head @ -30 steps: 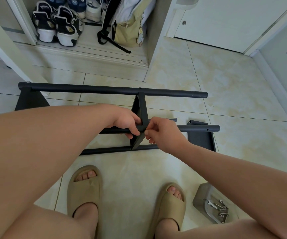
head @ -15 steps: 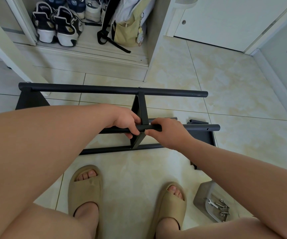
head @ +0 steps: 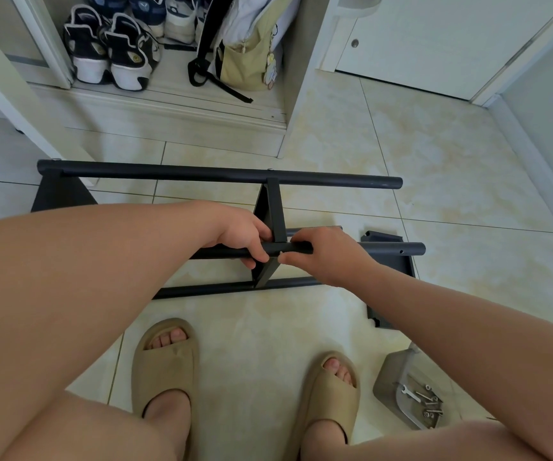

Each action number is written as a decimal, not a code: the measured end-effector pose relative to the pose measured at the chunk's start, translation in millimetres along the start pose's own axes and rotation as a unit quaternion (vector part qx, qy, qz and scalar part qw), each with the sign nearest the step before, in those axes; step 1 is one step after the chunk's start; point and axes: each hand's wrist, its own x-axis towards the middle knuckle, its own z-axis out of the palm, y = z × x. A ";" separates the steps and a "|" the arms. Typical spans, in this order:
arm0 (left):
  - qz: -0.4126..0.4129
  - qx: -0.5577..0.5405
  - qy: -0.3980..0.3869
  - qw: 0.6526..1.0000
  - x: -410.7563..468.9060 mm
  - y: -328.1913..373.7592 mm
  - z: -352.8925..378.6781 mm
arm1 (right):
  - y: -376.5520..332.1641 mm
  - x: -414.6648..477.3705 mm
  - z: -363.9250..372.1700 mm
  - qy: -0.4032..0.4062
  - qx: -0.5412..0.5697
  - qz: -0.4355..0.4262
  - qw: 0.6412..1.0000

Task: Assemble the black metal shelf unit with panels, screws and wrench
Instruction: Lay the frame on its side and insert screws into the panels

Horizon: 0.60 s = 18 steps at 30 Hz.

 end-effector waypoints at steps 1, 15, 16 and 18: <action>0.001 0.001 0.001 1.000 -0.4 0.2 0.3 | 0.4 -0.1 0.3 0.002 -0.003 -0.003 1.000; 0.005 0.021 0.018 1.000 0.1 0.7 2.0 | -3.1 -3.4 16.9 0.164 -0.128 -0.189 0.960; 0.003 0.024 0.019 1.000 1.0 -0.1 2.0 | -4.9 -3.3 18.8 0.169 -0.127 -0.210 0.955; 0.001 0.025 0.018 1.000 2.0 -1.3 2.1 | -8.5 -3.2 20.3 0.159 -0.114 -0.223 0.955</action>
